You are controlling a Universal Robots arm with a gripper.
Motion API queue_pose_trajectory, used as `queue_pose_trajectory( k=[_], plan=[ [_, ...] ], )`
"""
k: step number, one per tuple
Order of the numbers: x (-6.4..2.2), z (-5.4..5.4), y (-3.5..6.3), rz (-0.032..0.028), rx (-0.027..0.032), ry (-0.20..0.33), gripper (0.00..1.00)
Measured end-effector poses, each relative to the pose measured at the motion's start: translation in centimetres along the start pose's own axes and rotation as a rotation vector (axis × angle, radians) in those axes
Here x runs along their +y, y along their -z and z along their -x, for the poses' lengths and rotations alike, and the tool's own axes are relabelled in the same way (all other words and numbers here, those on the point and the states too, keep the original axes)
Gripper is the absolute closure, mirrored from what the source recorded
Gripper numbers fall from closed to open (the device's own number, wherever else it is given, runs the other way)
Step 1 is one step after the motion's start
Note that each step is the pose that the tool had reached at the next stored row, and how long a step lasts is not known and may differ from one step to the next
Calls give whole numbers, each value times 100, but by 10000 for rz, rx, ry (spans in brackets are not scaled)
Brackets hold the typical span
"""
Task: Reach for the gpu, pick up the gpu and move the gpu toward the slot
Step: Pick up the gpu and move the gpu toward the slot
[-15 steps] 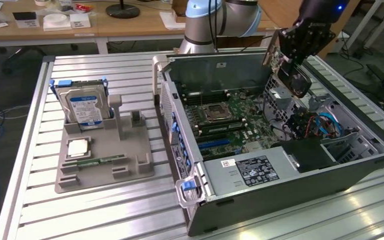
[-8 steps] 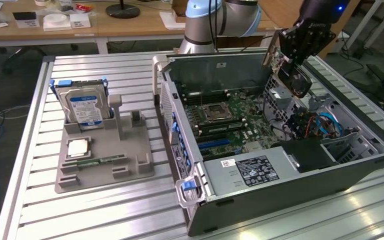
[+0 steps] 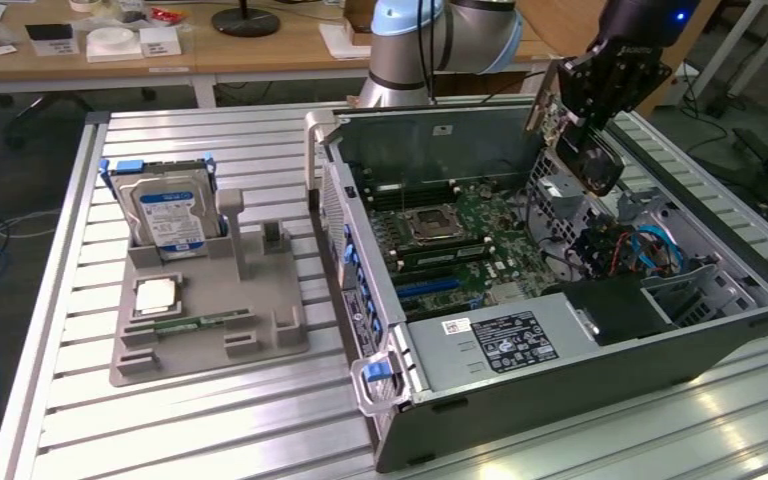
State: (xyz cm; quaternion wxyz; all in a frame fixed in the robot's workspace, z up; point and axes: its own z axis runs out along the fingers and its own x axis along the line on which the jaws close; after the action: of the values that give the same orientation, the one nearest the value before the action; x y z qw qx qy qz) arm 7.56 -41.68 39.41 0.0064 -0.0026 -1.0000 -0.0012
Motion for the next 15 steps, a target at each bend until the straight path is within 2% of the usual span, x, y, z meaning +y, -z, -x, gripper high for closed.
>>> queue_pose_trajectory(
  k=[3,6,15],
  plan=[
    [0,0,0,-1,0,68,73],
    [0,0,-1,-9,1,376,73],
    [0,0,-10,-40,5,1892,73]
  ],
)
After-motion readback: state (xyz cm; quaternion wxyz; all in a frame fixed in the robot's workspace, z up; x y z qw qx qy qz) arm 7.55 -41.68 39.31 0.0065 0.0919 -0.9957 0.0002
